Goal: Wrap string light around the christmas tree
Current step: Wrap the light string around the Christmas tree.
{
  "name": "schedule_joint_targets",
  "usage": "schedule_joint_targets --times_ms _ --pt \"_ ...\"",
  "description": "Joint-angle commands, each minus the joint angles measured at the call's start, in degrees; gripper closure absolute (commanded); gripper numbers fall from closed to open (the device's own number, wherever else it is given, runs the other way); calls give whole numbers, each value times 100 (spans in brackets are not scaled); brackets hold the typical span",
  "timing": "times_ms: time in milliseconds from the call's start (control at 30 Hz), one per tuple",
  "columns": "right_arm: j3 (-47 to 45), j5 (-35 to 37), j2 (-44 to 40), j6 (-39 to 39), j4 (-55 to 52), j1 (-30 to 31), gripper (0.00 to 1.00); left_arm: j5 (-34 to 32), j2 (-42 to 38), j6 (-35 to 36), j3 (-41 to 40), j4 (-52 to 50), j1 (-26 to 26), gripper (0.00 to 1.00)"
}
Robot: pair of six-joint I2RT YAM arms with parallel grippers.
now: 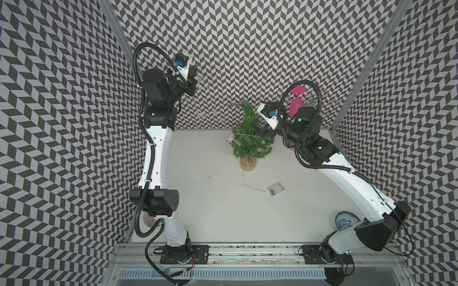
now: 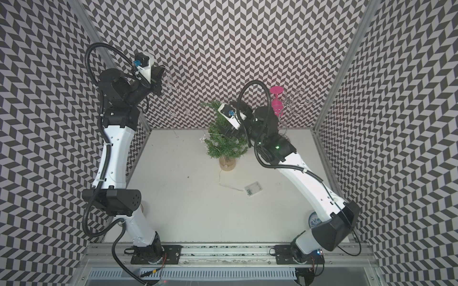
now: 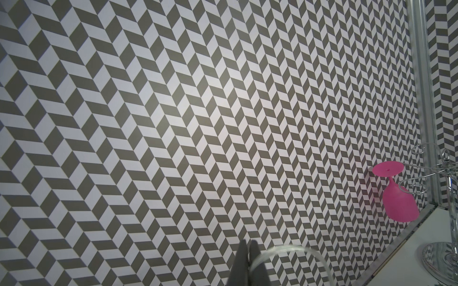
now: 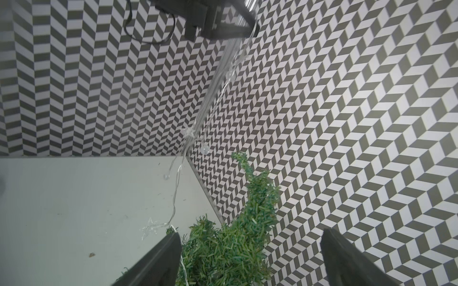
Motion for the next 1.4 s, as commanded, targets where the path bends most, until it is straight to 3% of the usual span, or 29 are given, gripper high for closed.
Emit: schedule_joint_targets --times_ms 0,167,367,733,867,1133,1367 --pt "355 -853 -56 1005 528 -355 10 410 193 -144 171 453 25 100" --pt "568 -1839 238 3098 1594 -788 10 955 549 -332 233 1081 -36 100" --pt "721 -2225 896 4003 2709 -1122 11 1265 1099 -598 392 2169 -88 100" --pt "1071 -2620 1759 4444 3445 -1795 15 1443 2546 -1464 1276 4254 -378 100" --pt "1189 -2578 2000 4201 3384 -1928 15 1383 3001 -1621 1500 5062 -591 100" --pt "2531 -2753 3375 4127 3156 -2097 18 1370 3534 -1828 1516 6348 -963 100" --pt "3316 -2559 4398 4118 3549 -2067 30 1400 3790 -1933 1481 6906 -1131 100"
